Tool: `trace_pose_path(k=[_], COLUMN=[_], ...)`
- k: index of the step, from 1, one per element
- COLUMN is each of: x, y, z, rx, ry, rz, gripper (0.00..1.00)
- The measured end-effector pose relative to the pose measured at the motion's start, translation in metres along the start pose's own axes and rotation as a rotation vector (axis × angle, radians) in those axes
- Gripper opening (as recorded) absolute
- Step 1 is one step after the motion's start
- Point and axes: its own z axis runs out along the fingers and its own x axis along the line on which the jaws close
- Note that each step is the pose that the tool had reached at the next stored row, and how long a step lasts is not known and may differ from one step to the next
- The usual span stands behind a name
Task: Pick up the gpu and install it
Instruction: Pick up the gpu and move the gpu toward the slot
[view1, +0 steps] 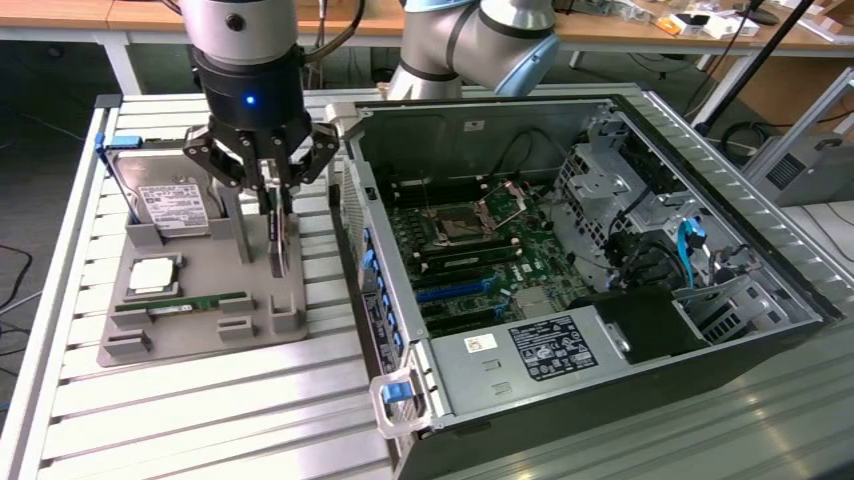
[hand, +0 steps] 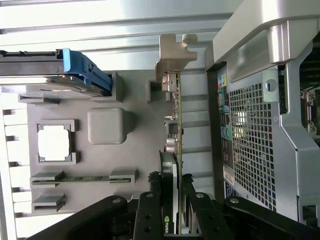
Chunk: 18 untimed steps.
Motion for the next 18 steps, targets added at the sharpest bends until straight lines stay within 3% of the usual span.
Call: trace_pose_path(k=[18], x=[-0.001], y=[0.0006], z=[-0.0225], rx=[-0.0025], ry=[0.0001], rz=[0.0], gripper=[0.27])
